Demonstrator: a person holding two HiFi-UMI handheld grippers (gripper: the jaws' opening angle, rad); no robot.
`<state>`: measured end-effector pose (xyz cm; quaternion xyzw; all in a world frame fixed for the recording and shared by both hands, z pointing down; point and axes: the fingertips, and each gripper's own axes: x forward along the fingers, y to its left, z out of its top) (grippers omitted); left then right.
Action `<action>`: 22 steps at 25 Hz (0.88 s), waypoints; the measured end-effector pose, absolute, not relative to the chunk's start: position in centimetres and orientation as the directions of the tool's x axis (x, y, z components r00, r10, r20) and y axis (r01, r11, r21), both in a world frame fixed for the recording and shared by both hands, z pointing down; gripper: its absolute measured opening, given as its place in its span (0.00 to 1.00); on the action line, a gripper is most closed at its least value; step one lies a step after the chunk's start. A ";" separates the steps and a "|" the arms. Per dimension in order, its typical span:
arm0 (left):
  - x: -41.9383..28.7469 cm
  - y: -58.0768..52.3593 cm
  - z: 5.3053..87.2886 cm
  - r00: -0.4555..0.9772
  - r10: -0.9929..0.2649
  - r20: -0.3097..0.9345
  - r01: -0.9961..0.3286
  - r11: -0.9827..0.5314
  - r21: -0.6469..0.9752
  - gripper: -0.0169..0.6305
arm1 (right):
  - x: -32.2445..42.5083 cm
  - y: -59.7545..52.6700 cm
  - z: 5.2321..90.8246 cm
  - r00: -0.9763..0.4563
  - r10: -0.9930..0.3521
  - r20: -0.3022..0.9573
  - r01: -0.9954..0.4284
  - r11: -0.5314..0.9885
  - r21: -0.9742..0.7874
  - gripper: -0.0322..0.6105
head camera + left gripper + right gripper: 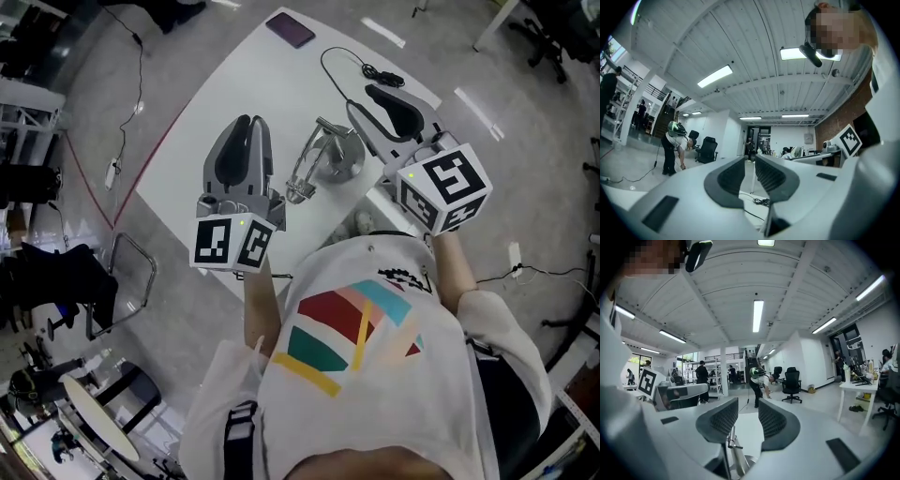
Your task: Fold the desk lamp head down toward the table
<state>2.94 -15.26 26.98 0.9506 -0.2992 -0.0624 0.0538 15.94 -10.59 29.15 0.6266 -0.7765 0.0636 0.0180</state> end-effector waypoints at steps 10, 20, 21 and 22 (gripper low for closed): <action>2.5 -14.3 26.6 0.795 -0.597 -0.103 -0.581 -0.800 0.150 0.20 | 15.8 -10.5 29.9 -0.170 -0.976 0.138 -0.984 0.161 -0.071 0.27; 1.9 -14.0 27.0 0.790 -0.608 -0.082 -0.591 -0.790 0.160 0.20 | 15.9 -10.4 30.0 -0.162 -0.978 0.129 -0.985 0.152 -0.082 0.27; 1.8 -13.9 27.1 0.790 -0.608 -0.081 -0.592 -0.790 0.163 0.20 | 15.9 -10.3 30.2 -0.161 -0.978 0.130 -0.985 0.151 -0.084 0.27; 1.8 -13.9 27.3 0.790 -0.608 -0.080 -0.591 -0.789 0.165 0.20 | 15.8 -10.3 30.3 -0.160 -0.978 0.131 -0.985 0.150 -0.084 0.27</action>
